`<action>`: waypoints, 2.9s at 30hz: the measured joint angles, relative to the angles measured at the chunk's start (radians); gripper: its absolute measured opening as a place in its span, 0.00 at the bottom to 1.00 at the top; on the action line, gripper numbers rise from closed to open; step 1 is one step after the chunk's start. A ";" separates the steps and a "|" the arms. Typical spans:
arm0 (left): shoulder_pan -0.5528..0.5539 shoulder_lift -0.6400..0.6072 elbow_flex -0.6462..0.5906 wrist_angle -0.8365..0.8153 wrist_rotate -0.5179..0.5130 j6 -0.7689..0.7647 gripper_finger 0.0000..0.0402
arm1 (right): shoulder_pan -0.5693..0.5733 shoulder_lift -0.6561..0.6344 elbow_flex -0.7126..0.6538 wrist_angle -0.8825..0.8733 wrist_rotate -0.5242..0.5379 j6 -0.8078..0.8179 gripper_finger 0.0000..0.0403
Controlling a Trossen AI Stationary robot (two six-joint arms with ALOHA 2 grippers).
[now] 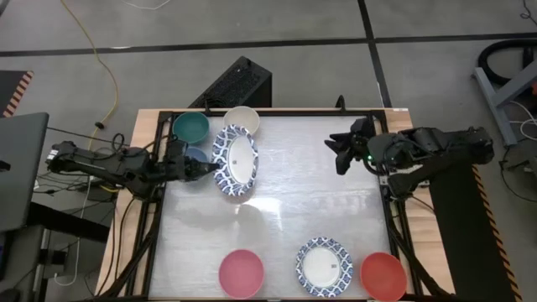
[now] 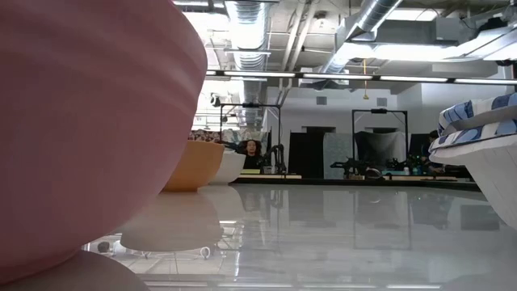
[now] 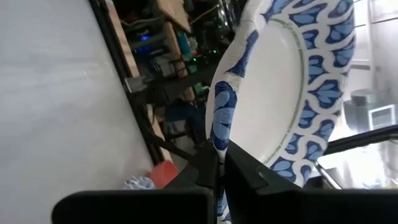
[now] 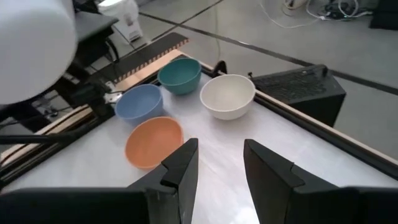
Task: Nest bowls inside each other
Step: Stack the left white paper bowl on top of the right white paper bowl
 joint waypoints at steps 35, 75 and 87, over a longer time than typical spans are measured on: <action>0.220 0.424 0.268 -0.303 0.451 0.202 0.00 | -0.056 0.000 0.000 -0.266 -0.106 0.199 0.37; 0.264 0.726 0.446 -0.397 0.389 0.344 0.00 | -0.005 0.216 0.000 -0.107 -0.282 0.266 0.69; 0.264 0.726 0.446 -0.382 0.381 0.341 0.00 | -0.019 0.330 0.000 -0.065 -0.314 0.200 0.69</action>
